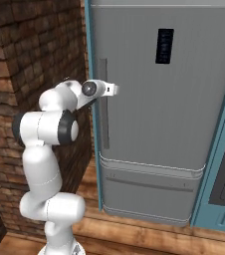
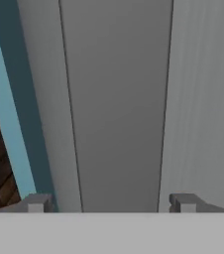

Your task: Retrieve the pear and peach from the fridge and place them into the bowl on the dining table.

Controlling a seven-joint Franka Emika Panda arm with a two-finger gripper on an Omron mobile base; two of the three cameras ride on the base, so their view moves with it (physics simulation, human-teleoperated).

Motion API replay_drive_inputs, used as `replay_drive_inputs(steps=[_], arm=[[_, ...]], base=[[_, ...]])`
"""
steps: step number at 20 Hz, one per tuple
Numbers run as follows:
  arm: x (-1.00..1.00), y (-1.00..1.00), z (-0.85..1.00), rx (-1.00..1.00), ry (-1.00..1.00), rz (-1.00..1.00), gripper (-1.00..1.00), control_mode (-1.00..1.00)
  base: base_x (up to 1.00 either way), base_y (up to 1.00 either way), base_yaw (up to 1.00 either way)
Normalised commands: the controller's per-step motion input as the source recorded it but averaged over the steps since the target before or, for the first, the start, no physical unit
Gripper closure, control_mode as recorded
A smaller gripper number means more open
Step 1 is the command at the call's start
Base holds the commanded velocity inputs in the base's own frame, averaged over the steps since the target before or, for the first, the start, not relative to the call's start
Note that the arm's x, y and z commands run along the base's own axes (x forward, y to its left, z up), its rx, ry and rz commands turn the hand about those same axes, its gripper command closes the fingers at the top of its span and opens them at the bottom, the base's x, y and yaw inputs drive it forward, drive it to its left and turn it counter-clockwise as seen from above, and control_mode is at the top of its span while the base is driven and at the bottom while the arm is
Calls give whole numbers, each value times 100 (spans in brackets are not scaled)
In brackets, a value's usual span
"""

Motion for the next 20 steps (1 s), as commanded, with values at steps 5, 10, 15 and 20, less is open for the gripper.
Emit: replay_drive_inputs(steps=[5,10,15,20], arm=[[23,-24,0,3,2,3,100,-100],[-63,-41,25,0,12,0,100,-100],[-87,-51,37,0,16,0,100,-100],[-87,-52,34,0,20,0,100,-100]], base=[[0,0,0],[0,0,0],[0,0,0],[0,0,0]])
